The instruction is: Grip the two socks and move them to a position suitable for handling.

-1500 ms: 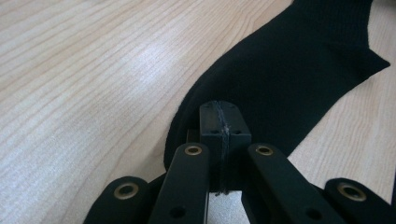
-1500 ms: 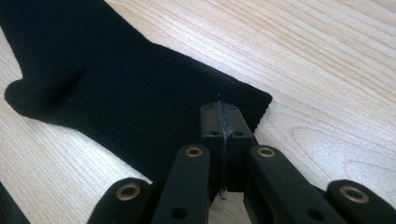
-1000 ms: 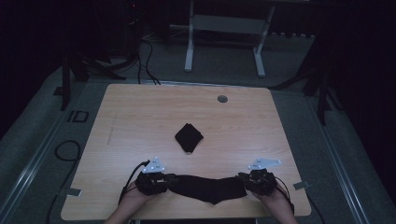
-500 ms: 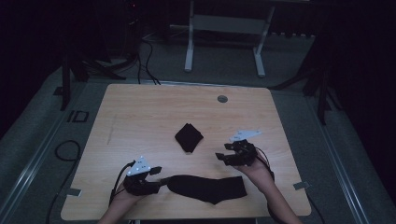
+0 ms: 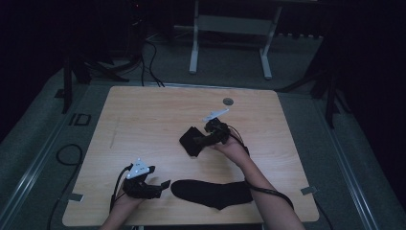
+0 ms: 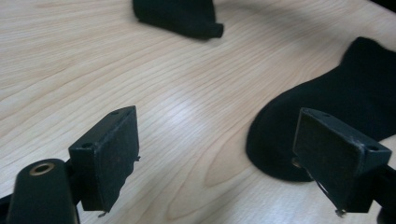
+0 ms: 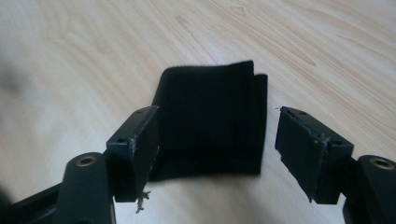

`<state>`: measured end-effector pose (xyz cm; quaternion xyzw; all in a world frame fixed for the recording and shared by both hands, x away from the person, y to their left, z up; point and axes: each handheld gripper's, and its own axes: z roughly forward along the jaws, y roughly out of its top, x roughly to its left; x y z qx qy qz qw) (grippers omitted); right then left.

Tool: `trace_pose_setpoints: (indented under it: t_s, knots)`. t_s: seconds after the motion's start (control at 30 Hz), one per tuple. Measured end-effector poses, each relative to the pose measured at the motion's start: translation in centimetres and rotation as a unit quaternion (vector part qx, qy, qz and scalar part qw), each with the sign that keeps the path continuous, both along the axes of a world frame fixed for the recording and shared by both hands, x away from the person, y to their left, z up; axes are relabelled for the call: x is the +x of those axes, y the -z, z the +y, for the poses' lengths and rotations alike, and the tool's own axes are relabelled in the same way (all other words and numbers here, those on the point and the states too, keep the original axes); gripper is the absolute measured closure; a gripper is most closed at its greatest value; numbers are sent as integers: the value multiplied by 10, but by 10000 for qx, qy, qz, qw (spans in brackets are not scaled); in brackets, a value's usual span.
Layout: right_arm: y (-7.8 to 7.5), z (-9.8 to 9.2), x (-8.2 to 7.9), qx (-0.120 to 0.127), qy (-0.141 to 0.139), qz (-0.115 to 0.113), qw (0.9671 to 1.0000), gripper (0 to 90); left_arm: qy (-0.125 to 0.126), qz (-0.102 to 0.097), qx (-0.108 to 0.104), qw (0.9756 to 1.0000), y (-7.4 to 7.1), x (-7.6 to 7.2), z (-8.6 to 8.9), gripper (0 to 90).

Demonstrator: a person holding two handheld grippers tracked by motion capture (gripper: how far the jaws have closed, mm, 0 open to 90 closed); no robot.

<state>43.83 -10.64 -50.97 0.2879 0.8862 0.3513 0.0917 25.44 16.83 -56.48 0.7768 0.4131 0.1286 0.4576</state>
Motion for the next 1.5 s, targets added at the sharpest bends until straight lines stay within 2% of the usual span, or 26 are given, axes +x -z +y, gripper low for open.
trace_pose_setpoints:
  t_s: [0.07,0.1,0.2,0.27,0.3,0.4,0.47,0.53,0.6,0.77,0.9,0.97,1.03,1.2,1.27,1.43,1.5]
  knots:
    - [2,6,4,-20,20,39,10000,299,-7,38,-10,10000,1,1,1,141]
    - [8,18,11,-135,13,73,9999,299,-3,35,2,10000,1,1,2,141]
    - [20,31,17,-507,76,81,9987,330,-3,86,-30,10000,3,1,2,142]
    - [28,37,18,-753,27,83,9971,411,-9,116,-49,9999,3,1,2,142]
    - [31,39,17,-889,-35,39,9960,483,7,122,-59,9999,4,1,2,143]
    - [34,39,13,-757,-101,70,9971,670,40,128,-44,9999,4,1,1,145]
    - [34,41,10,-850,-159,-13,9962,791,33,129,-38,9999,4,1,0,149]
    - [32,44,6,-970,-172,-113,9951,823,43,130,-30,9999,3,1,-1,149]
    - [29,43,2,-782,-190,-13,9968,834,50,137,-40,9999,3,1,-2,149]
    - [13,37,-10,-403,-306,-50,9987,836,46,231,-82,9997,5,3,-3,150]
    - [-6,29,-18,-78,-251,-41,9996,836,16,227,-108,9997,5,3,-3,150]
    - [-14,23,-21,83,-215,-110,9997,836,-3,233,-91,9997,5,3,-3,151]
    - [-17,21,-22,146,-207,-59,9997,836,-2,237,-90,9997,5,3,-3,151]
    - [-32,12,-28,522,-191,33,9984,835,-6,248,-94,9996,5,4,-3,152]
    - [-32,13,-30,239,-230,-145,9993,834,-2,262,-111,9996,5,4,-3,152]
    - [-6,18,-15,-56,-9,110,9999,802,34,240,-86,9997,5,3,-4,152]
    - [6,19,-9,-146,129,151,9997,680,25,242,-94,9997,5,3,-3,152]
